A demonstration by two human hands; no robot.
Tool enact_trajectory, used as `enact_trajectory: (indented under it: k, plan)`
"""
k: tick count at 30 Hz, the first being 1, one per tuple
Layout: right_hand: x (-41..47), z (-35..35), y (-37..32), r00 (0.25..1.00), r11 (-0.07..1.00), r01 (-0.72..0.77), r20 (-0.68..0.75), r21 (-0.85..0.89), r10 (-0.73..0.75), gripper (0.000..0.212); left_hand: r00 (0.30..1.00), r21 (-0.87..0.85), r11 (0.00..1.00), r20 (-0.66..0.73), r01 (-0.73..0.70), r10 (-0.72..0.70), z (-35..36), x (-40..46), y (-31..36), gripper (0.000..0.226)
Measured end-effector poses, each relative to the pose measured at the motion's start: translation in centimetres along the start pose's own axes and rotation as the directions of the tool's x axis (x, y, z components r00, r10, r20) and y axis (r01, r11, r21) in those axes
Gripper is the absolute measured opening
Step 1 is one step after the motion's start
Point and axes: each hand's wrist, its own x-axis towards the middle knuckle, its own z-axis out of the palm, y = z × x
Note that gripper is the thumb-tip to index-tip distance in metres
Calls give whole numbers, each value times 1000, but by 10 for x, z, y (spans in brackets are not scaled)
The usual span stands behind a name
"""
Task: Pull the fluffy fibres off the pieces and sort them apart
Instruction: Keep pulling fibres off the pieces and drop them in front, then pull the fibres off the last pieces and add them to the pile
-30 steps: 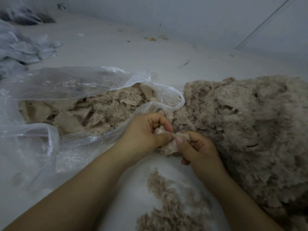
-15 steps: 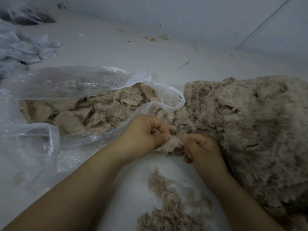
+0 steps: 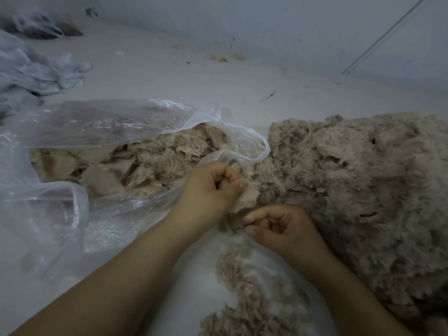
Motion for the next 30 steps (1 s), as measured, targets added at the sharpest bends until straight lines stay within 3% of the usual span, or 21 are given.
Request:
enact_trajectory:
  k: [4,7,11,15,21,23,24,26,28,30]
  plan:
    - [3,0,-2,998,1000,25,-59,0,-25,27,997,-21,999,66,-28,29,13,-6,0,22]
    - [6,0,4,985,1000,-22,-171,-11,20,26,993,-50,999,114,16,-11,16,-9,0,21]
    - [8,-4,8,968,993,-63,-238,99,85,47,985,-172,979,149,111,-86,6,-5,1,20]
    - [7,0,7,985,998,-16,-173,65,27,34,978,-196,973,190,119,-82,7,-7,2,16]
    - [9,-4,16,961,994,-73,-262,80,92,35,996,-169,982,60,79,-70,11,-5,-1,24]
    - [10,-4,19,956,995,-83,-277,45,93,37,998,-123,992,-53,37,-44,8,-1,0,29]
    - [10,-4,20,957,996,-87,-274,19,89,37,988,-48,998,-153,-27,19,3,1,0,27]
    - [9,-4,23,964,994,-96,-252,-52,80,36,899,288,937,-329,-197,290,-17,7,3,16]
    - [8,-4,23,971,989,-107,-227,-100,82,32,781,675,708,-321,-209,536,-42,14,5,9]
    - [9,-4,24,970,991,-109,-226,-71,91,31,802,884,461,-222,-75,555,-60,22,6,8]
